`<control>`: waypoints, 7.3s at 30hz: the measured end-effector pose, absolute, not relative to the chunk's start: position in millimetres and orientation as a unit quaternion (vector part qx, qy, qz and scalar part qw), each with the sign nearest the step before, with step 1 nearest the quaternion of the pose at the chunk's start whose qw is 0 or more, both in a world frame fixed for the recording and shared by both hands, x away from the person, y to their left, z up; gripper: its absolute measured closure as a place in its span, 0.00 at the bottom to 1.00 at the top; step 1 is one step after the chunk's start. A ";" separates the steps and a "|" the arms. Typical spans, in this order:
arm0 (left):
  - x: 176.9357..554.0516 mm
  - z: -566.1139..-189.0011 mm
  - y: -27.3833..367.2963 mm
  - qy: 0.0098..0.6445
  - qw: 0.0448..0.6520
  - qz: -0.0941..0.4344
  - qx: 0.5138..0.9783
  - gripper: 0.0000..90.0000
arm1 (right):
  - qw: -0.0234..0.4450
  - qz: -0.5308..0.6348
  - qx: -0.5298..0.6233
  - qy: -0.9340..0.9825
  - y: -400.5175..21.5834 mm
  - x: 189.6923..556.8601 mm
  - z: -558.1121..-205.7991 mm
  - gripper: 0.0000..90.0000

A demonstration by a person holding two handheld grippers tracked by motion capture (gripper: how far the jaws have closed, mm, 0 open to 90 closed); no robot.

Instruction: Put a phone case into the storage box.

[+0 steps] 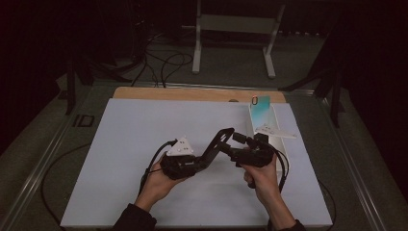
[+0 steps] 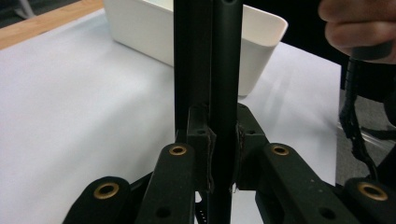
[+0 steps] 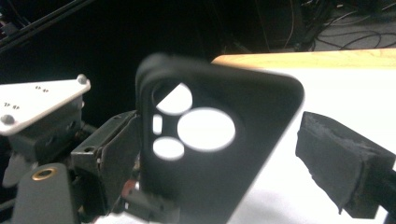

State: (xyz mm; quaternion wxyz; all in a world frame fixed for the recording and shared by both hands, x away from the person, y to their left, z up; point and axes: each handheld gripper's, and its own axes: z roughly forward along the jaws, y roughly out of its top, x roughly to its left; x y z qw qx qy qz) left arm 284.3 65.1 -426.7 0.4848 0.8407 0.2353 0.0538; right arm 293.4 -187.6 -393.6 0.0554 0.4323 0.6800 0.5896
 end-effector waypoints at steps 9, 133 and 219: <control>284.5 -427.8 63.7 0.237 0.489 0.048 0.838 0.90 | 0.052 0.594 0.439 0.672 -182.9 297.3 -393.6 0.13; 232.9 -491.9 243.1 0.431 0.457 0.241 0.740 0.00 | 0.192 0.549 0.409 0.703 -199.6 318.2 -359.9 0.16; 230.4 -491.0 240.6 0.430 0.465 0.241 0.735 0.00 | 0.333 0.444 0.537 0.635 -280.9 413.1 -359.7 0.16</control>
